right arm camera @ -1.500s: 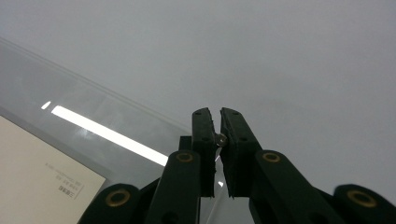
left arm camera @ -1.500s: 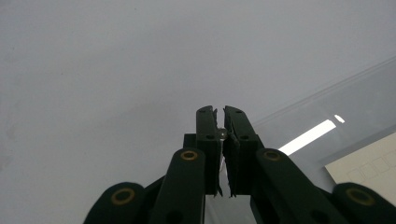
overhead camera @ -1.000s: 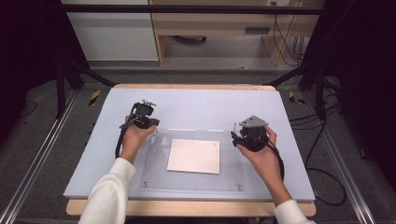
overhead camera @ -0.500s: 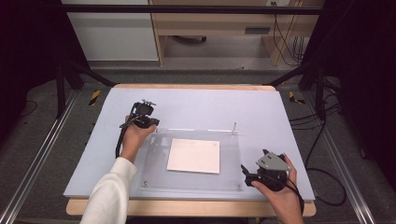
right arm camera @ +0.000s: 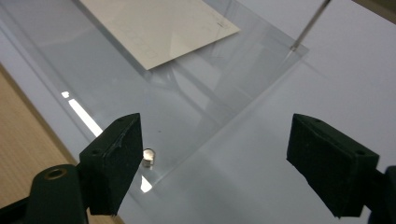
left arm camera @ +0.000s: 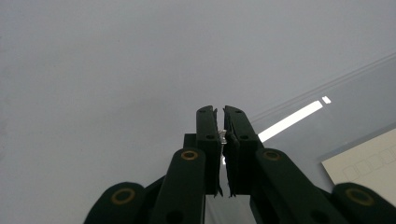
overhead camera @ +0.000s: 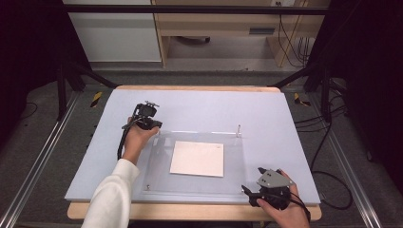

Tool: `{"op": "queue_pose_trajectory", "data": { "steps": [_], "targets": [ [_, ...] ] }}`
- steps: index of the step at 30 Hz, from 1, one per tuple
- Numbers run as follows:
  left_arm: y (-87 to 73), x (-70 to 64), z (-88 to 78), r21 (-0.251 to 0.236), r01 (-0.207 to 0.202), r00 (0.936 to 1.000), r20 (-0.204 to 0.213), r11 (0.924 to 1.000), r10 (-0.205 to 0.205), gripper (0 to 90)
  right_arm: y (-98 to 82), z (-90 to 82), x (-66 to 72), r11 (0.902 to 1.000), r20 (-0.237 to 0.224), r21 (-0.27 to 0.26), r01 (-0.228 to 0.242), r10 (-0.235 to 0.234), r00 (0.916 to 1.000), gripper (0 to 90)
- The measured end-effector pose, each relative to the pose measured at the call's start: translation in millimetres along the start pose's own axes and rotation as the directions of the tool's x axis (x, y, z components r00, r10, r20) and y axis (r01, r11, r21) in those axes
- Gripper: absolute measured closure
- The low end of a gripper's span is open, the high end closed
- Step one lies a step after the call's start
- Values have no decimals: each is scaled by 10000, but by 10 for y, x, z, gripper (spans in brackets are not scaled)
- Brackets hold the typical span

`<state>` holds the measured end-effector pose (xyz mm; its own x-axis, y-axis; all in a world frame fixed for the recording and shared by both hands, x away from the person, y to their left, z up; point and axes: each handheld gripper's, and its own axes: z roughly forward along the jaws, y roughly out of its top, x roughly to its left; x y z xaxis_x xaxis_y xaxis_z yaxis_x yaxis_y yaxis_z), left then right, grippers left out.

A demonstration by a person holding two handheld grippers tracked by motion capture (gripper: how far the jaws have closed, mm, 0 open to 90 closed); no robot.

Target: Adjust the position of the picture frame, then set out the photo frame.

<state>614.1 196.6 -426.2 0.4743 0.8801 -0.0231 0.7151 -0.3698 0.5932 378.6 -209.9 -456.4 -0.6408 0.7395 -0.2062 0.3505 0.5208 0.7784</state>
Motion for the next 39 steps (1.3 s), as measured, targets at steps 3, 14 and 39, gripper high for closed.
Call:
{"op": "queue_pose_trajectory", "data": {
  "steps": [3, 14, 39],
  "targets": [
    [9, 1, 5, 23, 35, 10000, -11, 10000, -35, 847, 21, -5, 45, 9998, -236, -109, 145, -148, 9996, 179],
    [21, 8, 11, 106, 49, 10000, -4, 9999, -49, 846, 23, 0, 121, 9978, -353, -5, 666, -666, 9972, 129],
    [61, 44, 51, 217, 323, 9994, 135, 9992, -326, 845, -62, 116, 172, 9822, -519, 1071, 1543, -1495, 9874, 197]
  ]
}}
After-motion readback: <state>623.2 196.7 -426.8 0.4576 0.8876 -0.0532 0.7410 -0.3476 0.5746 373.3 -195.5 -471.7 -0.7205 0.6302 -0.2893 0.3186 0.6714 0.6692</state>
